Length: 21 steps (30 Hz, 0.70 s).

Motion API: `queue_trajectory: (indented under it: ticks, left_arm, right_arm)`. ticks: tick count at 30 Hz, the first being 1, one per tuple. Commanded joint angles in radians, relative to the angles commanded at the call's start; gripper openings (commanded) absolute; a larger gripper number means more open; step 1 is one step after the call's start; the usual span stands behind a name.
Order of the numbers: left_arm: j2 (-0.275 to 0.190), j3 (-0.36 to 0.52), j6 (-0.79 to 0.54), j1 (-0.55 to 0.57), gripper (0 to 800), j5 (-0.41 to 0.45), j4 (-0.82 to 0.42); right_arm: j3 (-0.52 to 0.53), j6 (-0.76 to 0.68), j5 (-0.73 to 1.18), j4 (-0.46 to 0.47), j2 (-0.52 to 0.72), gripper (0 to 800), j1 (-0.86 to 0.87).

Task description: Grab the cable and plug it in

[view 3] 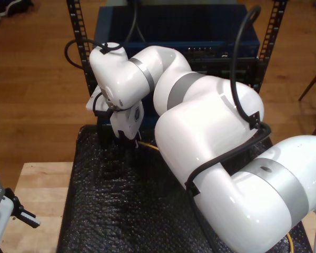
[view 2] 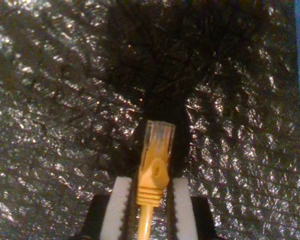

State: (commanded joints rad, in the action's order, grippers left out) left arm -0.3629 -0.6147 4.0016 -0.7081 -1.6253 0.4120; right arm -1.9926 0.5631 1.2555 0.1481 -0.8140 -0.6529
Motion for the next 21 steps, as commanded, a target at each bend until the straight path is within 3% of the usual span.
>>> queue_trajectory:
  ticks: [7, 9, 15, 21]
  left_arm:
    - [0.000, 0.000, 0.000, 0.000, 800, 0.000, 0.000]
    - [0.000, 0.000, 0.000, 0.000, 800, 0.000, 0.000]
    - [0.000, 0.000, 0.000, 0.000, 800, 0.000, 0.000]
    - [-0.002, 0.000, 0.000, 0.000, 800, -0.003, 0.000]
  right_arm:
    - [0.000, -0.003, -0.002, 0.000, -0.002, 115, -0.002]
    - [0.000, -0.005, -0.002, 0.002, -0.002, 62, -0.002]
    - [0.000, 0.002, 0.003, -0.003, 0.014, 9, -0.005]
    - [0.012, 0.071, 0.029, -0.011, 0.081, 4, -0.025]
